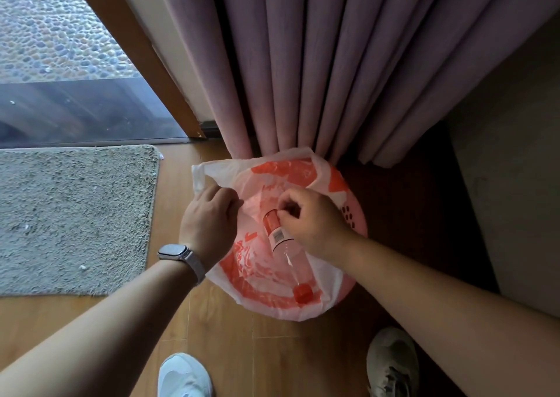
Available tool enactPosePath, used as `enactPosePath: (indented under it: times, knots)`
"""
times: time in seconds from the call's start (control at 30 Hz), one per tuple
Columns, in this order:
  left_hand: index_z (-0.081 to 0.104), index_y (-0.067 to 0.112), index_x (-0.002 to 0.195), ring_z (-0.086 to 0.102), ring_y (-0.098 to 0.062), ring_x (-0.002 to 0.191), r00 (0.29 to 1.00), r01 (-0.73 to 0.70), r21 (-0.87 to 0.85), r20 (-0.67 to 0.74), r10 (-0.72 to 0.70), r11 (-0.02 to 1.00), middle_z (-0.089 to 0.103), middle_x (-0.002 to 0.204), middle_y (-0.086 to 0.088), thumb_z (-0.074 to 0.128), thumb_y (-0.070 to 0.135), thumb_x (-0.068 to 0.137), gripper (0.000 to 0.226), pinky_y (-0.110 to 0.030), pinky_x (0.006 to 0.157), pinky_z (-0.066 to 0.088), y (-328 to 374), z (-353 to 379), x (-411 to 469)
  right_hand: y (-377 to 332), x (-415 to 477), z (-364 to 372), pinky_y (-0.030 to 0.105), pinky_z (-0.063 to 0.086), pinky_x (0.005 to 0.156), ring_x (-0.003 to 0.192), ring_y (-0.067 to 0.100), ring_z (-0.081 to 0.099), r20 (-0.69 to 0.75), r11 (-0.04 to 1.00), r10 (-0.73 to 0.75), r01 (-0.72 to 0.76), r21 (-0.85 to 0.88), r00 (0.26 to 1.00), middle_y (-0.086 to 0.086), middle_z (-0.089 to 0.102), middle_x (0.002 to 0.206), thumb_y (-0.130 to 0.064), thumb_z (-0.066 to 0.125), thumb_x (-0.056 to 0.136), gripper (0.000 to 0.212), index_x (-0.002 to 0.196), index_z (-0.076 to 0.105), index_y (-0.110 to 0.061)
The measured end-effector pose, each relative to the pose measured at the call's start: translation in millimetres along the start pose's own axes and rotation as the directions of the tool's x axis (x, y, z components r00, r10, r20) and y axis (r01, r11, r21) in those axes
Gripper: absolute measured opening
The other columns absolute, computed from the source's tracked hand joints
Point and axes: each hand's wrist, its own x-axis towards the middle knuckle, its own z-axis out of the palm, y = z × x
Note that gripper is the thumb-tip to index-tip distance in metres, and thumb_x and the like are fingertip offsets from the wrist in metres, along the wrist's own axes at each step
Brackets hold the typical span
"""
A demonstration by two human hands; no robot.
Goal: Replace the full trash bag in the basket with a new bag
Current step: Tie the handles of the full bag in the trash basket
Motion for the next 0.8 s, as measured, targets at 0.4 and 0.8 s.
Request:
enactPosePath:
  times: [0.4, 0.8]
  knots:
    - [0.063, 0.011, 0.081, 0.057, -0.033, 0.074, 0.960, 0.277, -0.038, 0.063, -0.274, 0.960, 0.061, 0.086, -0.008, 0.064, 0.021, 0.088, 0.012, -0.037, 0.061, 0.047, -36, -6, -12, 10, -10, -9, 0.036, 0.053, 0.065, 0.069, 0.018, 0.058, -0.082, 0.993, 0.069, -0.076, -0.085, 0.994, -0.002, 0.058, 0.071, -0.014, 0.068, 0.084, 0.018, 0.086, 0.053, -0.023]
    - [0.061, 0.009, 0.098, 0.057, -0.033, 0.092, 0.690, 0.682, 0.133, 0.210, -0.693, 0.719, 0.063, 0.097, -0.013, 0.066, 0.026, 0.082, 0.024, -0.035, 0.069, 0.042, -59, -67, -43, -9, -51, -46, 0.028, 0.046, 0.052, 0.065, 0.017, 0.058, 0.016, 0.832, 0.357, -0.309, -0.460, 0.934, 0.001, 0.056, 0.072, -0.026, 0.060, 0.088, 0.019, 0.076, 0.050, -0.016]
